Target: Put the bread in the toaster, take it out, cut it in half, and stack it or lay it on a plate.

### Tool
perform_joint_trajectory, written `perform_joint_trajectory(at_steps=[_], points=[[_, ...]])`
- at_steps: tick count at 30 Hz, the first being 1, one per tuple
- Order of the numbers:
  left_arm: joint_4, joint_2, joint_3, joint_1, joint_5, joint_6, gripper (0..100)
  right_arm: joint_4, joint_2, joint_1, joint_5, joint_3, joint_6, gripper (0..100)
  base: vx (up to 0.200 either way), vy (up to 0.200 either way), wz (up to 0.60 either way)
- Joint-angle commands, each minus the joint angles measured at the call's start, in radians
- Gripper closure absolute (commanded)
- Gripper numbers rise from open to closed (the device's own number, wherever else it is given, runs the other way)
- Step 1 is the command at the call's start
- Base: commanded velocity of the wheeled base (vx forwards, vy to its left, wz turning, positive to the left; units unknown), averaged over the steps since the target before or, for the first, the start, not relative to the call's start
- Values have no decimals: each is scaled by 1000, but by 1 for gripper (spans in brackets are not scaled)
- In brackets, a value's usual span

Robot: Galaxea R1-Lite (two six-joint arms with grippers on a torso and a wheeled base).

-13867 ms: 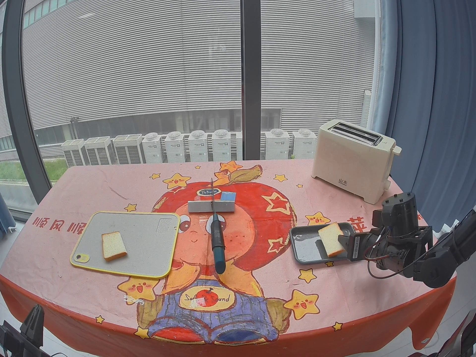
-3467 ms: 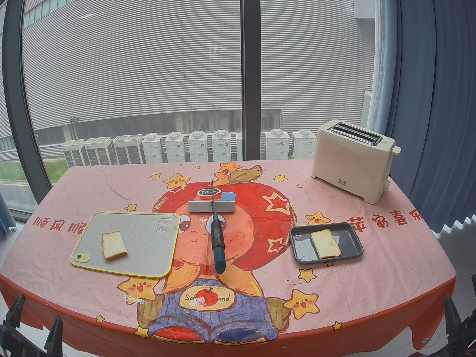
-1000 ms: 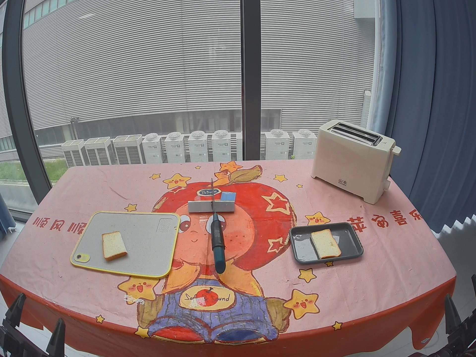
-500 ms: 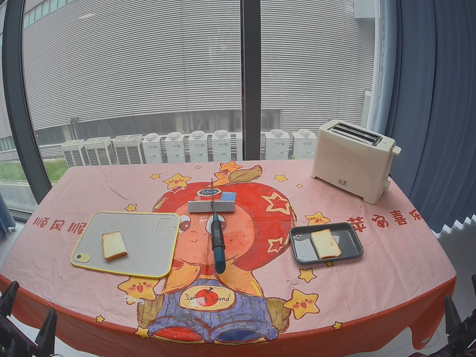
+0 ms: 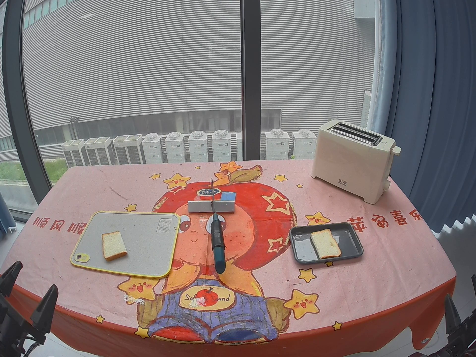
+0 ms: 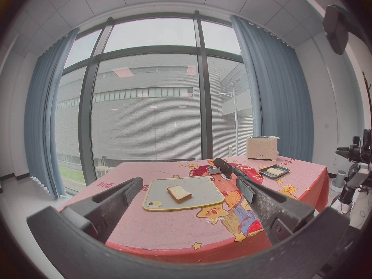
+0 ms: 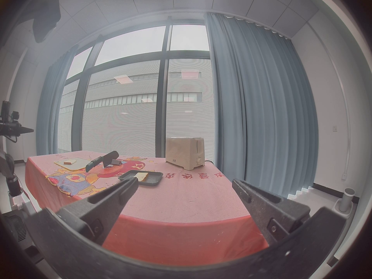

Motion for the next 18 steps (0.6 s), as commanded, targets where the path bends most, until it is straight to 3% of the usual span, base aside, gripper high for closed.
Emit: perform_joint_trajectory(at_steps=[1, 7, 18], points=[[-30, 146, -15, 5, 5, -34, 0, 0, -15, 0, 0, 18, 0, 0, 0, 0, 0], [-28, 250, -43, 7, 8, -69, 0, 0, -15, 0, 0, 18, 0, 0, 0, 0, 0], [-30, 396, -106, 25, 11, -74, 0, 0, -15, 0, 0, 18, 0, 0, 0, 0, 0]])
